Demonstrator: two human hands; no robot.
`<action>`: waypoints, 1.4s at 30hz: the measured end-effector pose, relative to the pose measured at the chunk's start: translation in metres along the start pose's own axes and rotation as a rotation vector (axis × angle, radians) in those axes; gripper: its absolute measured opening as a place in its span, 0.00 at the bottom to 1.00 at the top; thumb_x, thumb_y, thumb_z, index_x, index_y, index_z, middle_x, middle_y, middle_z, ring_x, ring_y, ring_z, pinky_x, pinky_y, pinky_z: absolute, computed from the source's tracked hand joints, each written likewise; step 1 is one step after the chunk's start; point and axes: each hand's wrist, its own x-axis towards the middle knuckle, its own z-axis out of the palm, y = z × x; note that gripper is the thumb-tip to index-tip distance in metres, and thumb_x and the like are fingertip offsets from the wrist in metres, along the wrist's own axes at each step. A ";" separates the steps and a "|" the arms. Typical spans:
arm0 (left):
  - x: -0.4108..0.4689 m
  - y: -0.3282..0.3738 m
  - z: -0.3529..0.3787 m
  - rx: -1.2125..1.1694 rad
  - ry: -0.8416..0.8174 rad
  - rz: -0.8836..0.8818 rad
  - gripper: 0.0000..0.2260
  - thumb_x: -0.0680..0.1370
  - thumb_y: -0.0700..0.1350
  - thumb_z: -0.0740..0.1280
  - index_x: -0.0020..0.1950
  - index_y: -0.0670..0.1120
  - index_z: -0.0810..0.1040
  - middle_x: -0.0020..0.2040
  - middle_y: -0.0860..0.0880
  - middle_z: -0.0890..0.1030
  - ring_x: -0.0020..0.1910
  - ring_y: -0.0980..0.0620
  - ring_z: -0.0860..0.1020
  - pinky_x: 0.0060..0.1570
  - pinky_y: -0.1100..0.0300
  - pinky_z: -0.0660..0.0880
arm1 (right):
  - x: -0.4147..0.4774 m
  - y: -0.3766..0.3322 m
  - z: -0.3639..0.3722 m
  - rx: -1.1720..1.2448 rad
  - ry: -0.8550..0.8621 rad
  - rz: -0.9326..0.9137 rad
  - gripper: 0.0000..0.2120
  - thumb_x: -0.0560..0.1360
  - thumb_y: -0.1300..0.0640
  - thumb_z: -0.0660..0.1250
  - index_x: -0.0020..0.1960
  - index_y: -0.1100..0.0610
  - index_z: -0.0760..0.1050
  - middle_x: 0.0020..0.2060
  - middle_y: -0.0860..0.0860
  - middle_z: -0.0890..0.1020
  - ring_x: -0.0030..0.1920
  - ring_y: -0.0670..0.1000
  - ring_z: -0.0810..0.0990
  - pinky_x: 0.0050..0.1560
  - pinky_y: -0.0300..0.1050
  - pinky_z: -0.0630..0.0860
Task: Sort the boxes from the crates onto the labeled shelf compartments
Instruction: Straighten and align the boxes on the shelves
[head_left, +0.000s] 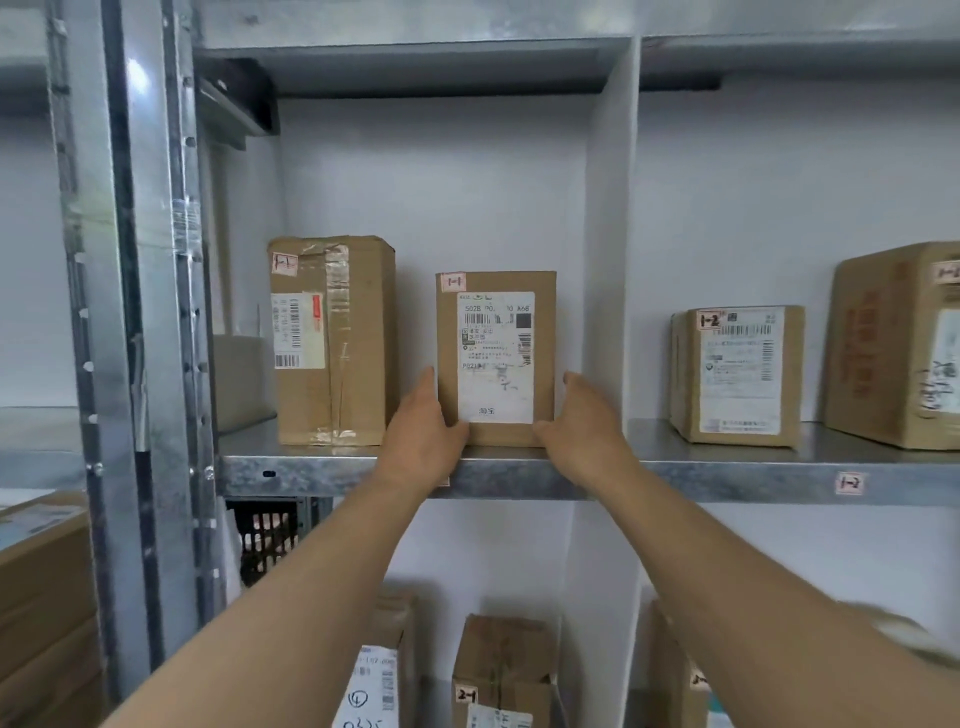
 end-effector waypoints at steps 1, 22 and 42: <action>0.002 -0.001 0.002 0.024 -0.003 -0.015 0.22 0.76 0.41 0.67 0.67 0.50 0.65 0.64 0.49 0.76 0.61 0.46 0.75 0.61 0.53 0.72 | 0.003 0.002 0.002 -0.022 -0.023 -0.002 0.18 0.77 0.62 0.62 0.66 0.60 0.66 0.61 0.57 0.76 0.58 0.58 0.76 0.59 0.51 0.73; 0.000 -0.003 -0.004 0.038 0.011 -0.026 0.28 0.74 0.42 0.69 0.72 0.47 0.64 0.65 0.44 0.72 0.60 0.45 0.73 0.58 0.56 0.70 | 0.006 0.006 0.004 -0.141 -0.079 -0.043 0.10 0.78 0.62 0.62 0.58 0.61 0.69 0.54 0.56 0.78 0.46 0.54 0.74 0.45 0.45 0.71; -0.054 0.155 0.106 0.283 0.049 0.437 0.25 0.79 0.51 0.64 0.75 0.50 0.61 0.72 0.51 0.64 0.69 0.53 0.64 0.61 0.62 0.64 | -0.012 0.154 -0.175 -0.331 0.292 -0.251 0.18 0.77 0.52 0.64 0.66 0.56 0.71 0.59 0.53 0.74 0.57 0.52 0.76 0.51 0.46 0.74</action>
